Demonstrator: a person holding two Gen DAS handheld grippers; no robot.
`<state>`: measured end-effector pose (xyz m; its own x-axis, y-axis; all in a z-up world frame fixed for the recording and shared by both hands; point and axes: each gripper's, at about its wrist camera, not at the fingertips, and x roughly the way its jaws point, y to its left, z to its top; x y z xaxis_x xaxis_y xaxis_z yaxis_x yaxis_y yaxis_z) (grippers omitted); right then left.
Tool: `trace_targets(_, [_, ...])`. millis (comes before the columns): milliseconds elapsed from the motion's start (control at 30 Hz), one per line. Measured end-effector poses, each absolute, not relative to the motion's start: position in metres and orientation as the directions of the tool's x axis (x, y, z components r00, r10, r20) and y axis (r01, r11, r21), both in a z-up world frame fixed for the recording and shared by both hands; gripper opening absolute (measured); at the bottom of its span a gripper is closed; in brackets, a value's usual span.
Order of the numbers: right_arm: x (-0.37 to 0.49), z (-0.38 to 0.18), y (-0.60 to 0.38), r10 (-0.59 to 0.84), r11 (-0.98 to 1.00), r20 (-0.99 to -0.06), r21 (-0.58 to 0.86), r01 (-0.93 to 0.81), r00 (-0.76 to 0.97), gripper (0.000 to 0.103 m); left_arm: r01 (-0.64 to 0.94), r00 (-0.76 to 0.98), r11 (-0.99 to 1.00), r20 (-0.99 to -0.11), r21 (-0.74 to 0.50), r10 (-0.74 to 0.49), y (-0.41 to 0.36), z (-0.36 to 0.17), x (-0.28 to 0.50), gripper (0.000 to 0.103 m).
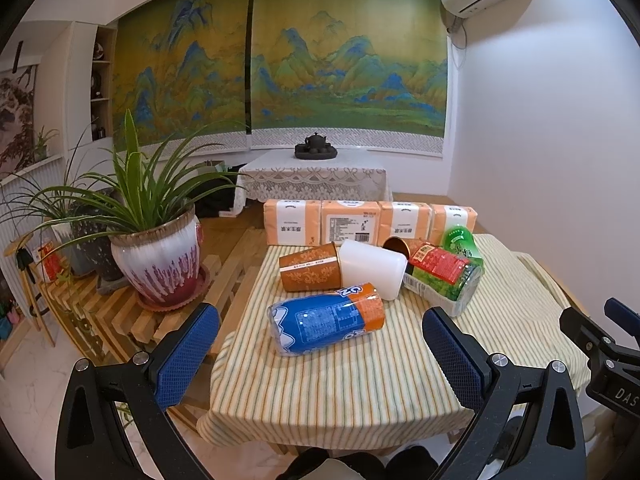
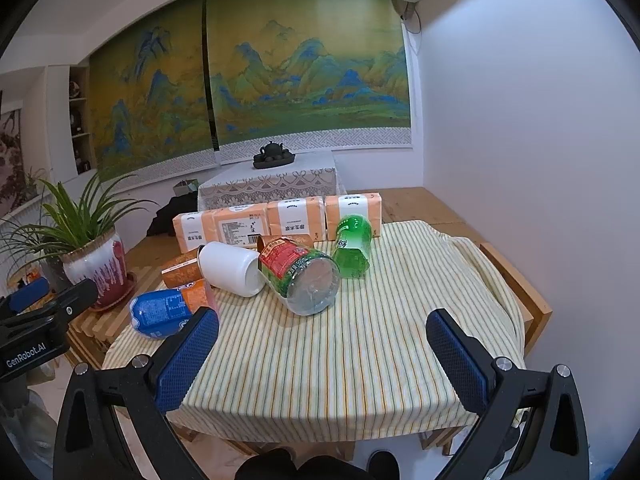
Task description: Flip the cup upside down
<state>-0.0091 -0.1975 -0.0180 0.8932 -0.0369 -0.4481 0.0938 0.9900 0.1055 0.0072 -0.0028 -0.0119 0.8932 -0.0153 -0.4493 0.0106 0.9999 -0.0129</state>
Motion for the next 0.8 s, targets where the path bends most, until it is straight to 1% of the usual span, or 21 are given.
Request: trace_targets(800, [-0.003,-0.0237,-0.198,-0.031,0.99,-0.466,0.11,0.093,0.884,0.103,0.017,0.885,1.0,-0.466,-0.011,-0.02,-0.0028,-0.0174,0.0139,0.103])
